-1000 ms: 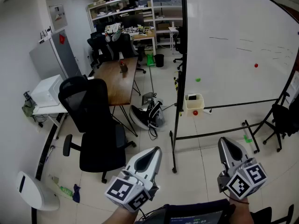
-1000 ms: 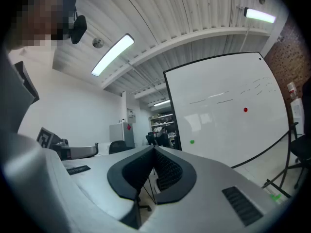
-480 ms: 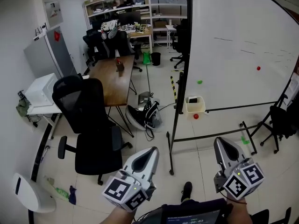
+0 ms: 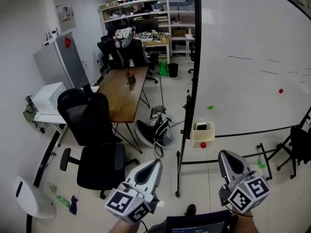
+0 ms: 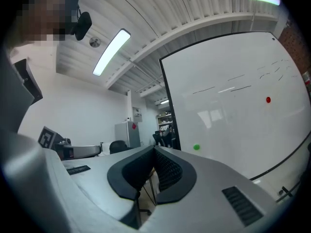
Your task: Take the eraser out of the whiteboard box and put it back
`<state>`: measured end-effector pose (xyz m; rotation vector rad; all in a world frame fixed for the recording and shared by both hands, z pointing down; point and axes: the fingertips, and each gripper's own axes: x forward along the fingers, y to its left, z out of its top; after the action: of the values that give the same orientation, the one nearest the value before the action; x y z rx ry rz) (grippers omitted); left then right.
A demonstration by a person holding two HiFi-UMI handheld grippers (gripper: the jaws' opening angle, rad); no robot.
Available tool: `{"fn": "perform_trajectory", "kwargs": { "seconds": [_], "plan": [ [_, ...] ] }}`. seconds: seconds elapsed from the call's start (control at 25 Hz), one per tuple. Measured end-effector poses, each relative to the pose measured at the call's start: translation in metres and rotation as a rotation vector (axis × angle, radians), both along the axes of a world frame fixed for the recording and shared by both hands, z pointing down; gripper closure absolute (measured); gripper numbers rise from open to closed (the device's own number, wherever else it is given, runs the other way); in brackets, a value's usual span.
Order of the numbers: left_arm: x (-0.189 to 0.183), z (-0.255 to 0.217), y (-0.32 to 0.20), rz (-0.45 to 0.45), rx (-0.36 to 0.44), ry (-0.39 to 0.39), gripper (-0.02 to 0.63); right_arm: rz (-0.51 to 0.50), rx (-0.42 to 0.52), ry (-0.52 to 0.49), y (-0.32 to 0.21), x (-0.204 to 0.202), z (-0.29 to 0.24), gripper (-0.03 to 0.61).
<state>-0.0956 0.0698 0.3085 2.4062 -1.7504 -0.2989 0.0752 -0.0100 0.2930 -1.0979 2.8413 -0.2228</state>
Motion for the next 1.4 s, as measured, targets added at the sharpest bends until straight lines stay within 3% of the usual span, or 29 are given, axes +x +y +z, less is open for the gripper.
{"fn": "perform_trajectory", "kwargs": {
  "seconds": [0.4, 0.68, 1.0, 1.4],
  "plan": [
    [0.043, -0.008, -0.116, -0.068, -0.031, -0.045, 0.584, -0.083, -0.044, -0.022, -0.121, 0.038, 0.009, 0.554],
    [0.051, -0.005, -0.168, -0.081, -0.046, -0.040, 0.584, -0.123, -0.039, -0.017, -0.171, 0.032, 0.010, 0.554],
    [0.012, 0.006, -0.227, 0.003, -0.055, -0.043, 0.584, -0.043, -0.042, 0.011, -0.220, -0.006, 0.021, 0.554],
    [-0.064, 0.004, -0.269, 0.120, -0.032, -0.037, 0.584, 0.093, -0.039, 0.026, -0.257, -0.073, 0.017, 0.552]
  ]
}}
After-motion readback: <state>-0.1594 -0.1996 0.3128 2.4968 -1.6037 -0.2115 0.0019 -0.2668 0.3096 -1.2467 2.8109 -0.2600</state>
